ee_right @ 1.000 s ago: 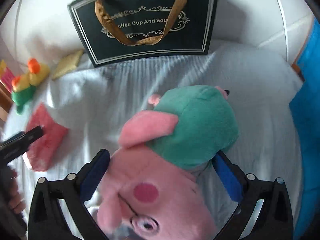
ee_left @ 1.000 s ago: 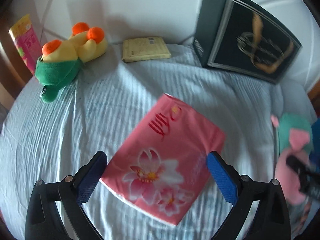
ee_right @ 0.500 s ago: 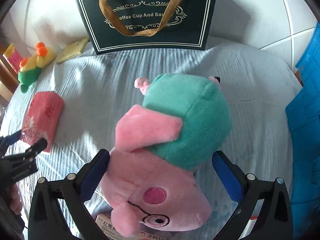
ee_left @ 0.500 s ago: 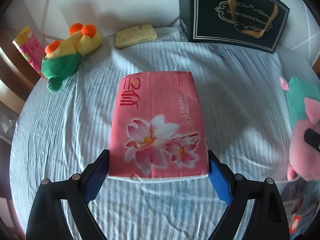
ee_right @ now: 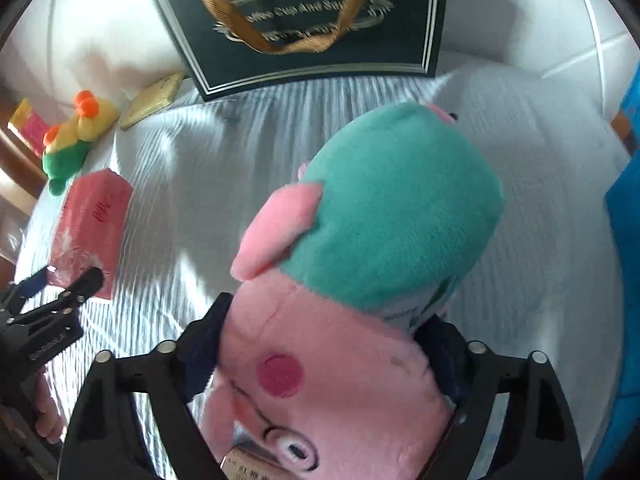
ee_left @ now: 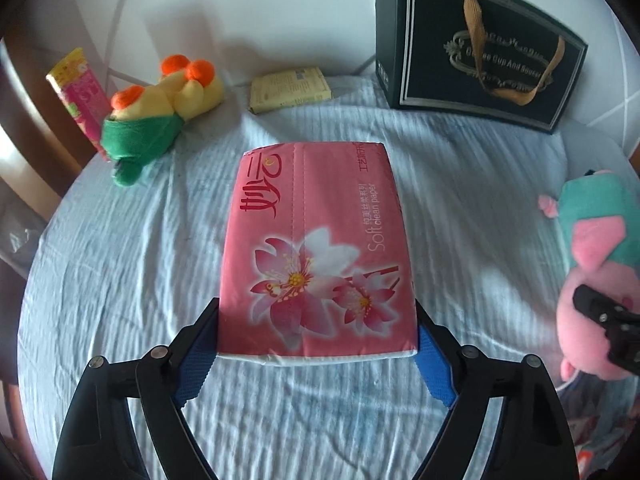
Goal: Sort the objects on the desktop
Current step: 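Lift the tissue pack with left tool while right tool carries the pig plush to the crate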
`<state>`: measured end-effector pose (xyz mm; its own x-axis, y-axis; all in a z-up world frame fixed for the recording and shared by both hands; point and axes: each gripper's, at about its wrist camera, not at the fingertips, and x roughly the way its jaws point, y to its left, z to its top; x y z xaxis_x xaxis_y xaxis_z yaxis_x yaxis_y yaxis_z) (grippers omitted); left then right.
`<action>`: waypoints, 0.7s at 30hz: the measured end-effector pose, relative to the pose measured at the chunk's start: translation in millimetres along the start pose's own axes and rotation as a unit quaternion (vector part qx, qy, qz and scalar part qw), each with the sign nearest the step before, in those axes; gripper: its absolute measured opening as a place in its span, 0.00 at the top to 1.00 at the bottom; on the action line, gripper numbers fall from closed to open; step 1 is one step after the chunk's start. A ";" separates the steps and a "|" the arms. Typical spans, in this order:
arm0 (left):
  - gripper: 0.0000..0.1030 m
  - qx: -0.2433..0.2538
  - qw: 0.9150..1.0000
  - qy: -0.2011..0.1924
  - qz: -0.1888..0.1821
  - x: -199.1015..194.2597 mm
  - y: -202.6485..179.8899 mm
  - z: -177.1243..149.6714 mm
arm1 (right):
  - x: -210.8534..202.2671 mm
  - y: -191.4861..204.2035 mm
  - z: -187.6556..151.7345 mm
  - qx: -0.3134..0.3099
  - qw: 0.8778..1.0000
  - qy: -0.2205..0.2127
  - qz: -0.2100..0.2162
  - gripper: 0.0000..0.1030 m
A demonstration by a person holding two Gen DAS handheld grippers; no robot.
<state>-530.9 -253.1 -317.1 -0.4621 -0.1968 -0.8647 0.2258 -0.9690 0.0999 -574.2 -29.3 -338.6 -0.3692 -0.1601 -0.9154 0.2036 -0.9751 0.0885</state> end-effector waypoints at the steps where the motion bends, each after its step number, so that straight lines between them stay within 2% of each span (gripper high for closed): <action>1: 0.16 -0.002 1.000 -0.006 -0.001 -9.3 1.5 -0.8 | -4.3 3.2 -1.0 -0.008 1.000 -0.002 -0.005 0.19; 5: 0.16 -0.007 0.999 -0.035 -0.003 -55.9 7.9 -6.2 | -32.9 10.7 -9.0 -0.018 1.000 -0.022 0.001 0.21; 9: 0.16 -0.008 0.998 -0.068 -0.007 -108.9 11.4 -15.3 | -80.0 18.6 -18.8 -0.032 0.998 -0.057 0.009 0.21; 15: 0.16 -0.011 0.994 -0.111 -0.008 -189.3 11.4 -38.2 | -175.2 28.4 -39.1 -0.046 0.990 -0.132 0.020 0.21; 21: 0.16 -0.021 0.989 -0.147 -0.003 -255.5 2.2 -66.5 | -266.2 28.7 -75.2 -0.067 0.978 -0.197 0.031 0.21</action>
<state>-355.3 -195.1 -128.7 -0.6910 -0.2315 -0.6848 0.2546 -0.9646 0.0692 -401.9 -3.1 -121.9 -0.6679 -0.2904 -0.6853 0.3431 -0.9372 0.0627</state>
